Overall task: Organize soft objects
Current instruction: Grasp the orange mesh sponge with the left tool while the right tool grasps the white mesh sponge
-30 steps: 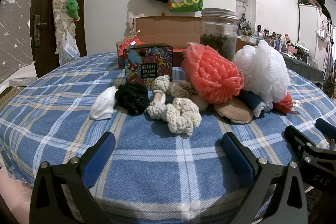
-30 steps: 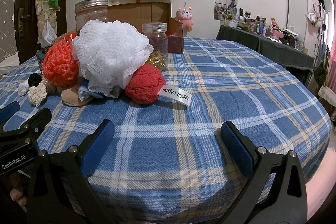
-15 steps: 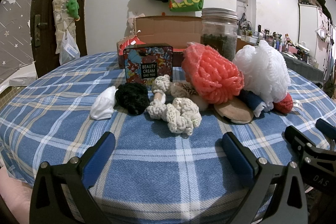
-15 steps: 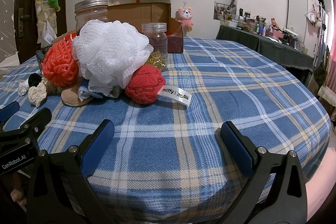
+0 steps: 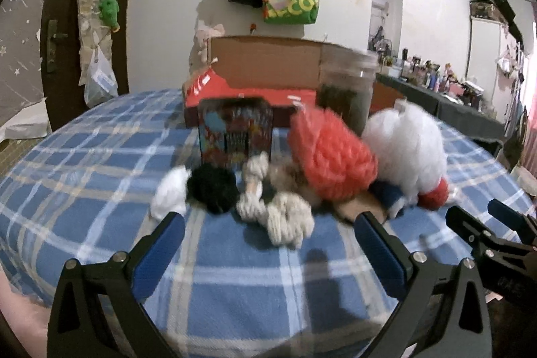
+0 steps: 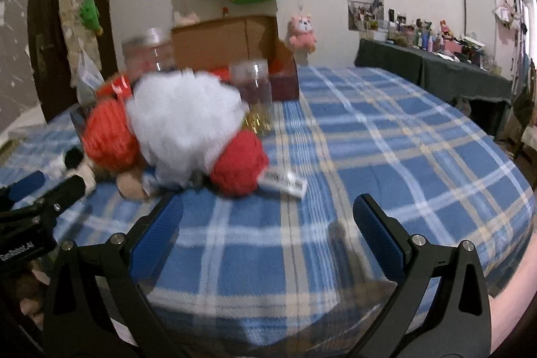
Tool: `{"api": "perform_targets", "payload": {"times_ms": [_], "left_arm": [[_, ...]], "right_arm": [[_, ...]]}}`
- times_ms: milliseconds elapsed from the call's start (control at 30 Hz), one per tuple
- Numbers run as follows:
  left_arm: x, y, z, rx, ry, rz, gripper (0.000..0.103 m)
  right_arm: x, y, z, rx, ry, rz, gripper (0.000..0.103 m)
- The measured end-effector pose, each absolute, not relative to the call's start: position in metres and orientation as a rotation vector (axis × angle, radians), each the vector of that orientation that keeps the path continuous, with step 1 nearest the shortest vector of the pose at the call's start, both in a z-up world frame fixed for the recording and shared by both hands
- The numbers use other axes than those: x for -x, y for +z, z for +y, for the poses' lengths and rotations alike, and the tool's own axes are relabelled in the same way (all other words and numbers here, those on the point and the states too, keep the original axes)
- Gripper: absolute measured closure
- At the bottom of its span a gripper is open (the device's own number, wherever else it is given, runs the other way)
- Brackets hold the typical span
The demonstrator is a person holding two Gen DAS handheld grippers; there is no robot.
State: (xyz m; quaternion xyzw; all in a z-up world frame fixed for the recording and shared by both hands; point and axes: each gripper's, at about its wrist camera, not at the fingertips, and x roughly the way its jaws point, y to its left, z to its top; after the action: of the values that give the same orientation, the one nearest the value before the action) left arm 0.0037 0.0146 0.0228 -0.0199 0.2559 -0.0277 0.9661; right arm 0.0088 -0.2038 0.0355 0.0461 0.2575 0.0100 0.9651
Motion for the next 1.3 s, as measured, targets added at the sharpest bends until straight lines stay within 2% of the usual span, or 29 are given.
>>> {"api": "perform_targets", "payload": {"times_ms": [200,333,567,633,667,733,767,800,833,933,1000,1100,1200,1300], "left_arm": [[-0.013,0.045,0.015,0.053,-0.133,0.512,0.000],[-0.025,0.057,0.014,0.048,-0.167,0.513,0.000],[-0.048,0.071,0.008,0.024,-0.249,0.531,0.000],[-0.056,0.072,0.005,0.019,-0.275,0.548,0.002],[-0.060,0.071,0.003,0.015,-0.282,0.563,0.006],[-0.066,0.069,0.001,0.011,-0.291,0.590,0.012],[-0.069,0.068,-0.001,0.014,-0.303,0.602,0.019],[-0.072,0.067,-0.002,0.015,-0.310,0.613,0.031],[-0.076,0.064,-0.004,0.015,-0.327,0.634,0.037],[-0.084,0.057,-0.006,0.040,-0.392,0.699,0.043],[-0.083,0.056,-0.004,0.059,-0.398,0.700,0.051],[-0.078,0.059,-0.003,0.051,-0.405,0.681,0.060],[-0.073,0.063,0.000,0.046,-0.407,0.663,0.067],[-0.067,0.068,0.002,0.038,-0.406,0.646,0.068]], "right_arm": [[-0.022,0.059,-0.206,-0.104,0.095,0.476,0.000],[-0.042,0.066,-0.215,-0.170,0.214,0.508,0.000],[-0.069,0.072,-0.208,-0.121,0.362,0.543,0.000],[-0.077,0.070,-0.207,-0.118,0.386,0.564,0.000],[-0.083,0.068,-0.206,-0.122,0.414,0.584,0.000],[-0.088,0.066,-0.206,-0.142,0.459,0.609,0.006],[-0.092,0.063,-0.205,-0.155,0.485,0.628,0.017],[-0.094,0.062,-0.206,-0.163,0.495,0.639,0.031],[-0.098,0.058,-0.206,-0.184,0.523,0.664,0.037],[-0.097,0.057,-0.208,-0.209,0.556,0.660,0.056],[-0.090,0.060,-0.208,-0.184,0.547,0.628,0.067],[-0.083,0.064,-0.205,-0.167,0.545,0.601,0.075],[-0.074,0.070,-0.205,-0.159,0.523,0.562,0.078],[-0.068,0.076,-0.206,-0.162,0.526,0.536,0.080]]}}
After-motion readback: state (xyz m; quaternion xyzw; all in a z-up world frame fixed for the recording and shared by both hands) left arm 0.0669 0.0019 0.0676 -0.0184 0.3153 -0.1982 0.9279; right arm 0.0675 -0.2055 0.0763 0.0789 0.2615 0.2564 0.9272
